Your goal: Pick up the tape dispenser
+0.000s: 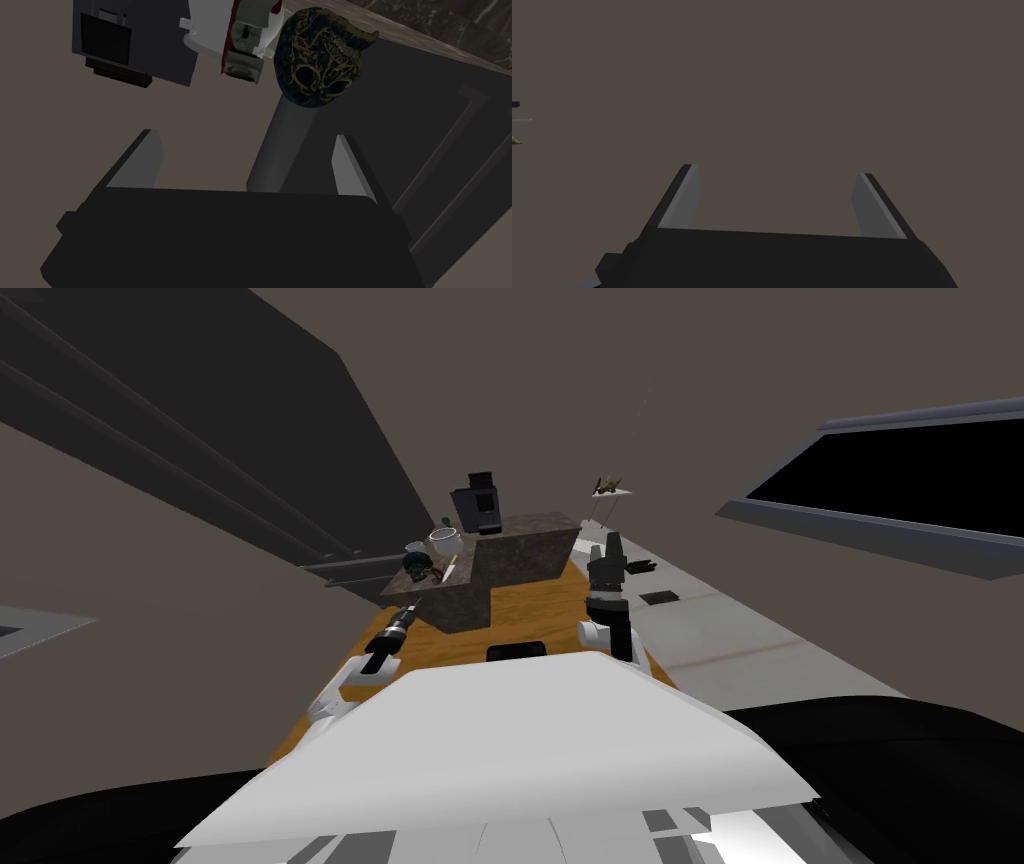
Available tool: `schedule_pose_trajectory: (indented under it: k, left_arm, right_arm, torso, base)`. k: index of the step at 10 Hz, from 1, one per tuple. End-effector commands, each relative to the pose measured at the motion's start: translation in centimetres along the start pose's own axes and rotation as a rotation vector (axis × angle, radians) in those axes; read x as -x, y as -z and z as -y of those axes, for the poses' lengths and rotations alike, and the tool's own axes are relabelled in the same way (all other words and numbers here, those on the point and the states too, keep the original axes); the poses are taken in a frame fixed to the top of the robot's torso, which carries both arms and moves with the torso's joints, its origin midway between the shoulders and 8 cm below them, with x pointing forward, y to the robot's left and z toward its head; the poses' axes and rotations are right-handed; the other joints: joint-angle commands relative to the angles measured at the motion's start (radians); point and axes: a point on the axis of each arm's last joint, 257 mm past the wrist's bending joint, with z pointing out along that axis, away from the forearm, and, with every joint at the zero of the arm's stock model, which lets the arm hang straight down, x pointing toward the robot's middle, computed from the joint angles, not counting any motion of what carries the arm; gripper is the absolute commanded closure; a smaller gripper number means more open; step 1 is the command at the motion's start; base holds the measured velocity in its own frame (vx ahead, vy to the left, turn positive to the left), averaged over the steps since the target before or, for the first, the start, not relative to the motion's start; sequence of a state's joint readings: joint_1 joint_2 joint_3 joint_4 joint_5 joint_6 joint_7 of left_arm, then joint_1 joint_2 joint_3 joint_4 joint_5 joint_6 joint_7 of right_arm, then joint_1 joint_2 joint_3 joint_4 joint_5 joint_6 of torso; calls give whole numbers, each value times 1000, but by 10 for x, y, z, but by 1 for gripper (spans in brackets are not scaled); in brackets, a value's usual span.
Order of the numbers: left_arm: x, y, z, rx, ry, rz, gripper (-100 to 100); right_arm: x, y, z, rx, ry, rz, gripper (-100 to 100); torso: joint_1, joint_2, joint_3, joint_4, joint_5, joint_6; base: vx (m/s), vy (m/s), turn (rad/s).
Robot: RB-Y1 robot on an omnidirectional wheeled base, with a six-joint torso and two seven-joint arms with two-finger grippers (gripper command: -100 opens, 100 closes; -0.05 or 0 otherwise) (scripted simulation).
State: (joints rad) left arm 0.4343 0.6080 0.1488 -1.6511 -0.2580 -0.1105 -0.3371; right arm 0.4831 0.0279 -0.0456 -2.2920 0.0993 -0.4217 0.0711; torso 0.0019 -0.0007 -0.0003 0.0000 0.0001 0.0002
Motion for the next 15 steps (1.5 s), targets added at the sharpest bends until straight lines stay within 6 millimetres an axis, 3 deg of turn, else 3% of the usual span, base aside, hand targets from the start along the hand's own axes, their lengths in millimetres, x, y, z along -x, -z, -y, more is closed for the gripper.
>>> schedule_pose_trajectory:
  k: [1, 7, 10, 12, 13, 14, 15]
  left_arm:
    - [-13, -2, -9, 17, -37, -47, -100]
    - [-43, -12, -44, 71, -161, -180, -100]
    - [-36, -22, -66, 107, -240, -212, -100]
    - [-36, -23, -64, 106, -240, -209, -100]
    - [-35, -23, -65, 106, -242, -208, 0]
    - [-41, -8, -90, 130, -229, -226, -100]
    - [-44, -6, -93, 123, -228, -231, -100]
  right_arm:
    - [0, 0, 0, 0, 0, 0, 0]
    - [0, 0, 0, 0, 0, 0, 0]
    - [0, 0, 0, 0, 0, 0, 0]
    - [0, 0, 0, 0, 1, 0, 0]
    - [0, 0, 0, 0, 0, 0, 0]
    - [0, 0, 0, 0, 0, 0, 0]
    - [0, 0, 0, 0, 0, 0, 0]
  torso:
    - [0, 0, 0, 0, 0, 0]
    - [2, -3, -2, -1, 0, 0]
    - [3, -8, -5, -2, 1, 0]
    - [6, -12, -7, -3, 1, 0]
    - [2, -7, -4, -2, 1, -1]
    - [-1, -2, -2, -1, 0, -1]
    - [-4, -3, -2, -1, -1, -1]
  base:
    - [22, 15, -164]
    - [47, 33, -144]
    - [145, 78, -208]
    - [137, 84, -80]
    - [16, 11, 2]
    - [58, -48, -177]
    - [57, -57, -65]
